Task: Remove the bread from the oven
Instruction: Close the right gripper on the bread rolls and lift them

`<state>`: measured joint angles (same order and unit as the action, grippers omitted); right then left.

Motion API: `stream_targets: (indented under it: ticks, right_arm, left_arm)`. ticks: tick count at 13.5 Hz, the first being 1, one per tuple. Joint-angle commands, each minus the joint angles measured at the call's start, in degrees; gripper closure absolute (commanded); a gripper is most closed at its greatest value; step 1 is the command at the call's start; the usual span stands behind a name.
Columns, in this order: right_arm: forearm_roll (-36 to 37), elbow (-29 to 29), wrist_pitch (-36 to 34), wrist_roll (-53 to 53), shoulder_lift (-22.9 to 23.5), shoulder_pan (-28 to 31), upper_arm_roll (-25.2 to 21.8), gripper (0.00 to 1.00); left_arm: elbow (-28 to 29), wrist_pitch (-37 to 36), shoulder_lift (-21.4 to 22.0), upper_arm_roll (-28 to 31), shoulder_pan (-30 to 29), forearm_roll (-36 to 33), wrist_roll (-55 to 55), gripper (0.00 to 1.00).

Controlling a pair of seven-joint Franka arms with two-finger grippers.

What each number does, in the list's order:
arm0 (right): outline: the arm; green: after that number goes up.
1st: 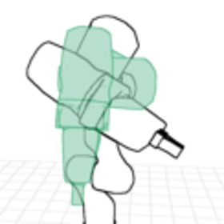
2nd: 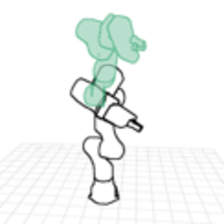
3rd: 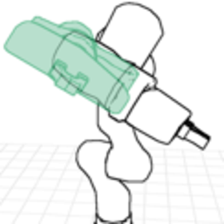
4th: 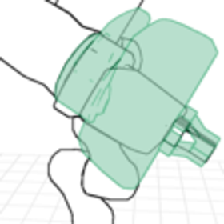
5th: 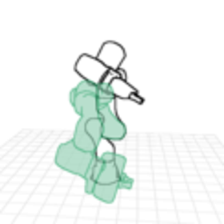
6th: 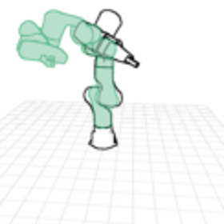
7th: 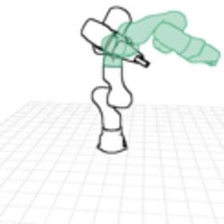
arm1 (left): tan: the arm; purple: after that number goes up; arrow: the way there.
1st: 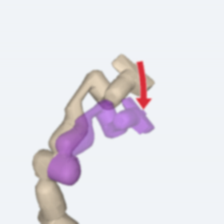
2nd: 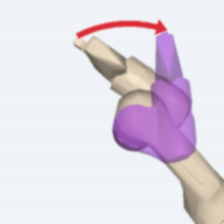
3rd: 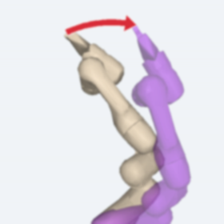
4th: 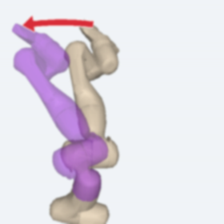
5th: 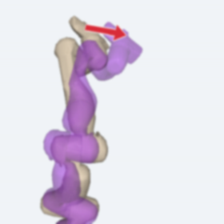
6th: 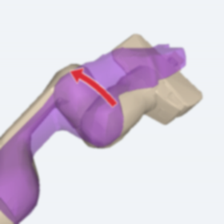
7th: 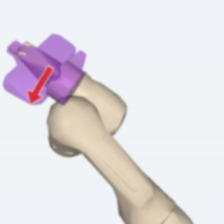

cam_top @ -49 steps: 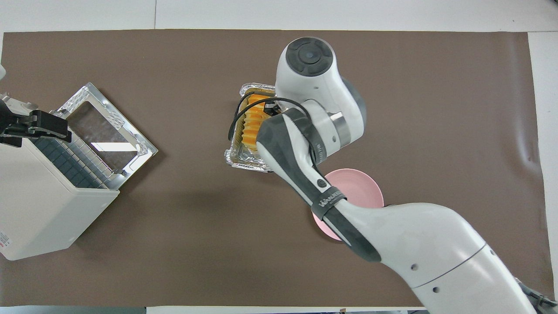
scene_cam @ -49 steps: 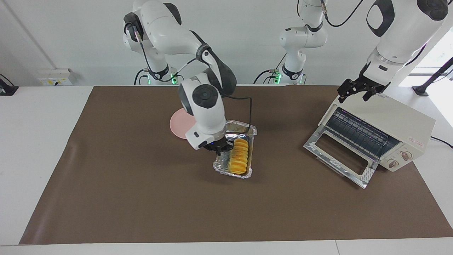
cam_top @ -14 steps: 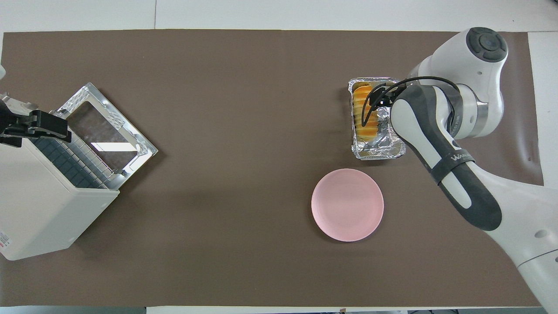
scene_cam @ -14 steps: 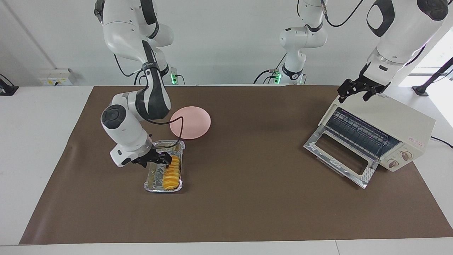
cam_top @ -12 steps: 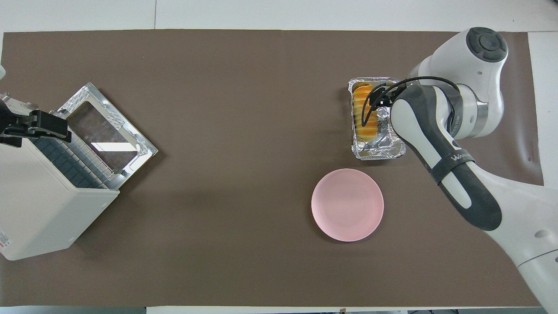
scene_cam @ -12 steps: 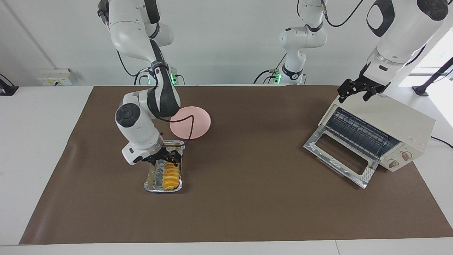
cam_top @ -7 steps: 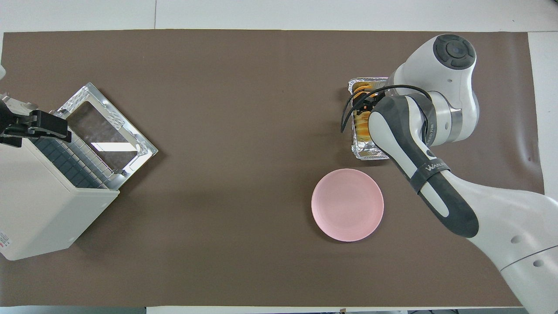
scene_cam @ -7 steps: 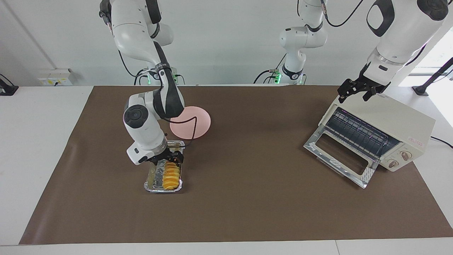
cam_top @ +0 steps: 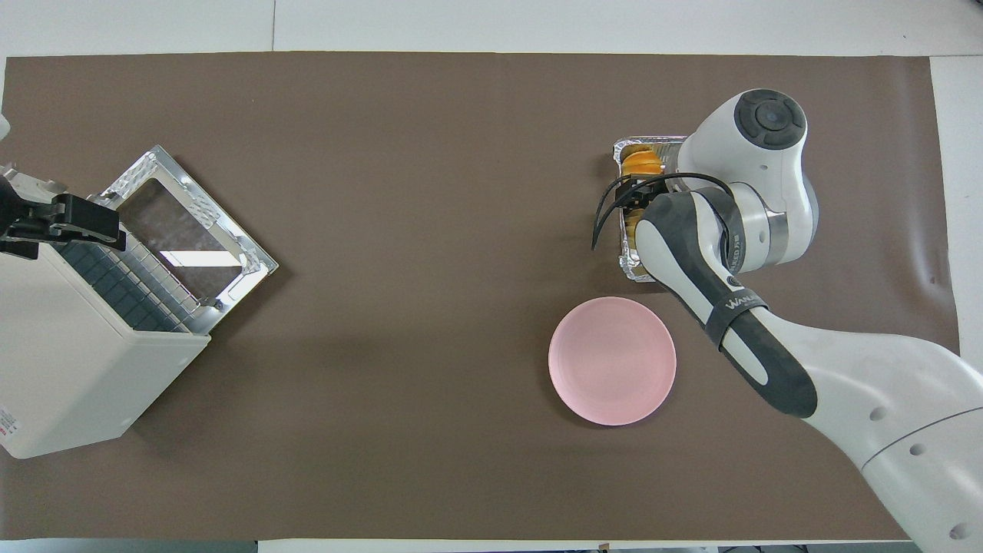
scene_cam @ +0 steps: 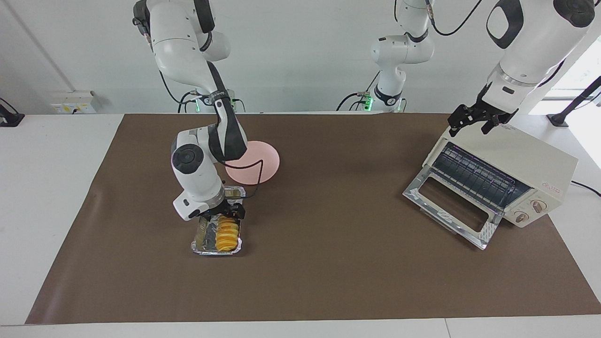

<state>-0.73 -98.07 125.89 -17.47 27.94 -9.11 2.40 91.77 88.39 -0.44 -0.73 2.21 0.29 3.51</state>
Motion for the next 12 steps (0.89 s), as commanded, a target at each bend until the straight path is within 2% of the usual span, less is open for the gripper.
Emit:
stream_targets:
  ticks: [1, 2, 3, 7, 12]
  right_arm:
    - [1.00, -2.73, 3.48, -1.78, -0.87, -0.03, 0.06, 0.46]
    - [1.00, -2.74, 3.48, -1.78, -0.87, -0.03, 0.06, 0.94]
    - [1.00, -2.65, 3.48, -1.78, -0.87, -0.03, 0.06, 1.00]
    - [1.09, -1.42, 2.26, -1.60, -0.78, 0.06, 0.15, 1.00]
    - [1.00, 4.20, -5.82, -1.43, -0.78, 0.23, 0.23, 1.00]
  left_arm:
    - [-0.28, -0.15, 0.17, -0.06, -0.54, 1.12, -0.61, 0.00]
    - [-0.28, -0.15, 0.17, -0.06, -0.54, 1.12, -0.61, 0.00]
    - [-0.28, -0.15, 0.26, -0.06, -0.54, 1.12, -0.61, 0.00]
    - [-0.28, -0.15, 0.26, -0.06, -0.54, 1.12, -0.61, 0.00]
    - [-0.28, -0.15, 0.26, -0.06, -0.54, 1.12, -0.61, 0.00]
